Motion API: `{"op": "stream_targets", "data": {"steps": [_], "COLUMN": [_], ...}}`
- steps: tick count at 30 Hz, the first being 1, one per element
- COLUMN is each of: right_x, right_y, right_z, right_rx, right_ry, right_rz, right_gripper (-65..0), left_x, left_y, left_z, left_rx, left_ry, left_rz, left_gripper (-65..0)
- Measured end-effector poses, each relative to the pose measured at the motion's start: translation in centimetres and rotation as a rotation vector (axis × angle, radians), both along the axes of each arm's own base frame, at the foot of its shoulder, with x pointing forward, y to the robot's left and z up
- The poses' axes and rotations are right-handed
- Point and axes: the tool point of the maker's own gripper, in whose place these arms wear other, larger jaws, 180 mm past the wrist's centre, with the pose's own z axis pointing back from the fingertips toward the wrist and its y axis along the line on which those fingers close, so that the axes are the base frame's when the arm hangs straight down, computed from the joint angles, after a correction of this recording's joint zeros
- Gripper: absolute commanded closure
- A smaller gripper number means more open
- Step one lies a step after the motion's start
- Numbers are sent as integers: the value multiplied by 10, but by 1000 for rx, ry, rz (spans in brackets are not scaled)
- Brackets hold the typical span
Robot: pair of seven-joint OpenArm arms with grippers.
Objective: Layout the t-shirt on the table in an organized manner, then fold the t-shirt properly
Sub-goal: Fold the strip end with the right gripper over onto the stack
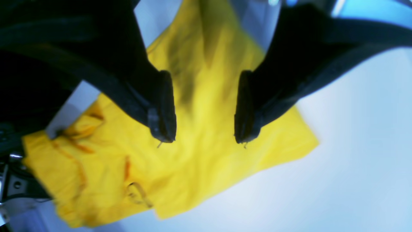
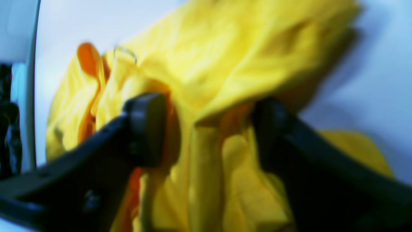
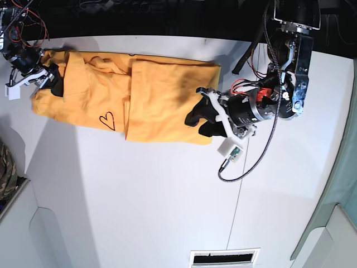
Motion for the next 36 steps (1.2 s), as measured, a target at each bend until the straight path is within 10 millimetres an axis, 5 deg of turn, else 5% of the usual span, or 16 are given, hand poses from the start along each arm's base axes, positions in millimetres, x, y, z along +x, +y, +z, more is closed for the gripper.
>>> {"op": "stream_targets", "data": {"steps": [5,9,13,16,20,25,29,33,34,36], "right_x": [-5,-1,14,33,62,98,99,78,71,54], "right_y": [15,9,-13,-29,-20,35,118,209,227,253], "right_z": [-12,-10,1,19,48,84,101,92,87,73], "right_rx": [-47,-65,-97,-111,-85,-82,-57,-34,-45,-102], "right_ry": [45,30,3,-43,-115,-241,-316,-310,-304,-279], "right_rz": [84,76,16,-23,4,148,307,500,546,649], "right_gripper": [0,0,0,0,0,0,0,0,-16,-238], "left_x": [11,8,-13,-30,-50,-50,-51,-50,-48,-46], "left_y": [40,77,95,82,55,22,13,13,13,14], "left_z": [1,-6,-39,-57,-80,-88,-92,-91,-90,-90], "left_rx": [43,68,73,-9,-58,-127,-159,-161,-161,-152], "left_ry": [-11,7,112,175,247,243,246,246,242,241], "left_rz": [93,183,235,243,193,182,193,191,190,186], "left_gripper": [-329,-329,-329,-329,-329,-329,-329,-329,-329,-329]}}
